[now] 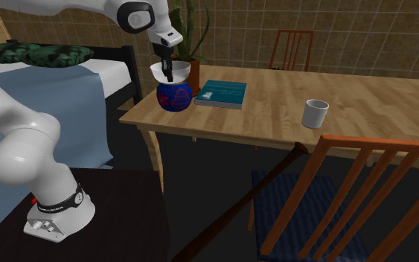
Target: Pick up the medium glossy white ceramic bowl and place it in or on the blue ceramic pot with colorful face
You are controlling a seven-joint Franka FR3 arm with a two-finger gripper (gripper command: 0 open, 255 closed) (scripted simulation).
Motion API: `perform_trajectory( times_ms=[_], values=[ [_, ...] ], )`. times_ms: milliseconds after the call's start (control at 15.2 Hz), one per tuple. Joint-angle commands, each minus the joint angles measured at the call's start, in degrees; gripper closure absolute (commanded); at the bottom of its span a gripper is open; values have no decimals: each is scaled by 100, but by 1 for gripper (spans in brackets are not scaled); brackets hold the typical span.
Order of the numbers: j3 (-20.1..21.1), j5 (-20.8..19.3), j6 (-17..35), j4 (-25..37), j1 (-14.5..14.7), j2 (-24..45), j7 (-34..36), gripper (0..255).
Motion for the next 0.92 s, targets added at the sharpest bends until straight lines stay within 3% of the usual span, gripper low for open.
perform_trajectory(
  times_ms=[0, 330, 594, 858],
  values=[
    [3, 1, 1, -4, 1, 4, 0, 0],
    [3, 0, 2, -4, 1, 5, 0, 0],
    [-196, -34, -733, 498, -42, -208, -7, 0],
    [-197, -34, -733, 498, -41, -208, -7, 0]
  ],
)
